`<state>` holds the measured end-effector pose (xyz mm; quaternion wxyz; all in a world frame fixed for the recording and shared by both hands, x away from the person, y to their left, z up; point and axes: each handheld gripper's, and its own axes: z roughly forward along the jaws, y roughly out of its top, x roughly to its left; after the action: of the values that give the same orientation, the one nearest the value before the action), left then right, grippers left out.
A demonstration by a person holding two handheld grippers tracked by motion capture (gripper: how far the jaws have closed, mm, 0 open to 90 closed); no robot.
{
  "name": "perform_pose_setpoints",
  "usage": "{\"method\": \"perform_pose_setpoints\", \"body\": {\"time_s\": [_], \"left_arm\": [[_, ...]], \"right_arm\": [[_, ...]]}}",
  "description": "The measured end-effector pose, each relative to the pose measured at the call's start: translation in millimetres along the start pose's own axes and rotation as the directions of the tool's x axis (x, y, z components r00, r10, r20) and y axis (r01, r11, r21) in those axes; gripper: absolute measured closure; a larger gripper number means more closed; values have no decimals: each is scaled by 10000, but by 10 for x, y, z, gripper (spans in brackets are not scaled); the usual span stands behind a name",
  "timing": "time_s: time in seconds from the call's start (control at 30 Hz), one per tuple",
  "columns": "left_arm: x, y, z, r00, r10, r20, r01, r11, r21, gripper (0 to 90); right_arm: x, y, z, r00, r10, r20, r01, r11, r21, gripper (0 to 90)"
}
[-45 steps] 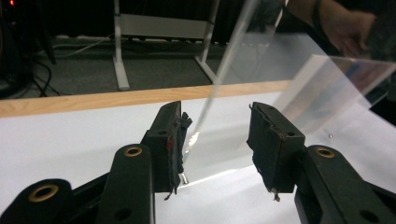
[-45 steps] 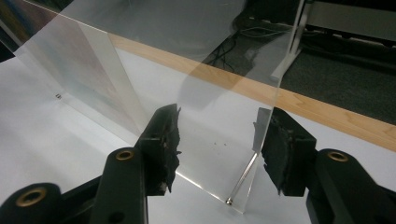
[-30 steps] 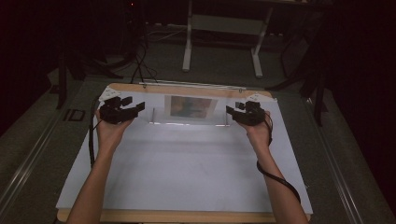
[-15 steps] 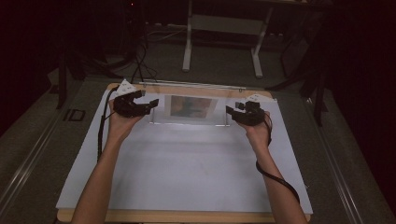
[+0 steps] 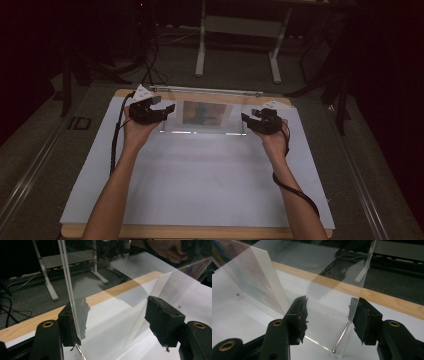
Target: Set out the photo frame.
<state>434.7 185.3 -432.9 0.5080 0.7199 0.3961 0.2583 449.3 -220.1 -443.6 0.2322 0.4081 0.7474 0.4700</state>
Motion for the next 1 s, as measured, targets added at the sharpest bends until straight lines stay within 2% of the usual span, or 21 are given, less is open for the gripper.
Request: {"method": "perform_pose_setpoints", "body": {"time_s": [0.23,0.33,0.5,0.6,0.8,0.93,1.0], "left_arm": [[13,8,59,9996,46,-278,-49,9999,-99,318],[9,-8,75,9983,-29,-579,21,9999,-143,316],[38,-47,104,9967,-260,-763,260,9997,-2,334],[53,-63,133,9961,-249,-851,260,9996,119,350],[66,-92,173,9948,-270,-982,265,9996,-69,357],[71,-158,243,9948,-167,-1006,179,9998,112,328],[61,-196,267,9922,-76,-1245,95,9998,148,312]], "right_arm": [[34,35,66,9980,-405,494,400,9991,123,471],[13,44,81,9980,-450,438,445,9989,142,478],[-11,62,114,9980,-425,457,417,9990,178,481],[-25,75,141,9979,-444,472,435,9988,207,480],[-68,71,192,9966,-748,355,740,9970,231,479],[-113,41,250,9976,-675,149,669,9970,377,477],[-135,18,281,9989,-473,46,472,9983,335,474]]}}
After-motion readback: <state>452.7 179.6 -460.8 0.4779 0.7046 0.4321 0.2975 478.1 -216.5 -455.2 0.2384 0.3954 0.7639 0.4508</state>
